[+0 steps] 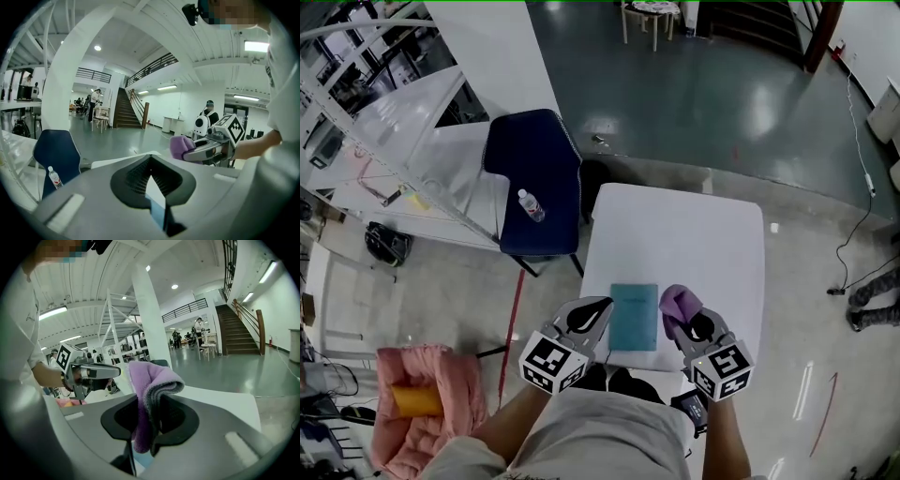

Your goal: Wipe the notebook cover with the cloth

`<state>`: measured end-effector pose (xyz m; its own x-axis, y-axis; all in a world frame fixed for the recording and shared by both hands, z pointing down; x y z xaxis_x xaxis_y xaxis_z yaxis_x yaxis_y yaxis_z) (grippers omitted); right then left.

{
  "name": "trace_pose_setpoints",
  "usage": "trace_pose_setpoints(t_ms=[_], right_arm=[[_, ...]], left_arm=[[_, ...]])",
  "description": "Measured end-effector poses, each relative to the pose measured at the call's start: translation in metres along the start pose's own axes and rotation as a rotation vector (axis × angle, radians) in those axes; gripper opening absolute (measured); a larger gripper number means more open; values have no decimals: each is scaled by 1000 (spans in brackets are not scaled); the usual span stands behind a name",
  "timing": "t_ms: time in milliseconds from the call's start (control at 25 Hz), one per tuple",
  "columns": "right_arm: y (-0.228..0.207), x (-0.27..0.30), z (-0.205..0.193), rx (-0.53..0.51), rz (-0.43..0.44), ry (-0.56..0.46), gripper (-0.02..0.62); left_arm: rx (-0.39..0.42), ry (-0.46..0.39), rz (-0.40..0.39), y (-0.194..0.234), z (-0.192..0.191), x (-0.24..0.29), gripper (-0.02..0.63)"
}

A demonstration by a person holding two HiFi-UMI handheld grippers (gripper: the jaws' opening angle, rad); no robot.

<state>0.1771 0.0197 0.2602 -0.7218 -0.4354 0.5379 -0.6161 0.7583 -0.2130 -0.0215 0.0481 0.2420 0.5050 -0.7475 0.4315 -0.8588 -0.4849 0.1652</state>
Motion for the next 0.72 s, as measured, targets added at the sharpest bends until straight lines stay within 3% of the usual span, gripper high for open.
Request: trace_pose_setpoints(t_ms=[400,720], right_arm=[[-1,10,-15,23,-72,49,107],[-6,36,-40,29,-93,152,107]], left_arm=[[30,58,-64,18,-10,14,0],[4,103,-90,40,-35,30,0]])
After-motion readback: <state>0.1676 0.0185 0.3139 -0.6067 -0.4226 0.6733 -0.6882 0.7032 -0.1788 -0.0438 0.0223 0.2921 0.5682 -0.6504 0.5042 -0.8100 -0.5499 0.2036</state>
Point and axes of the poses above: the fingertips, and each gripper's own axes: x forward along the fingers, y to its left, z out of its top, the point moved 6 cm from there along -x, backward along the fingers, and after that the axes turned 7 degrees about y, right-handed, at the moved point
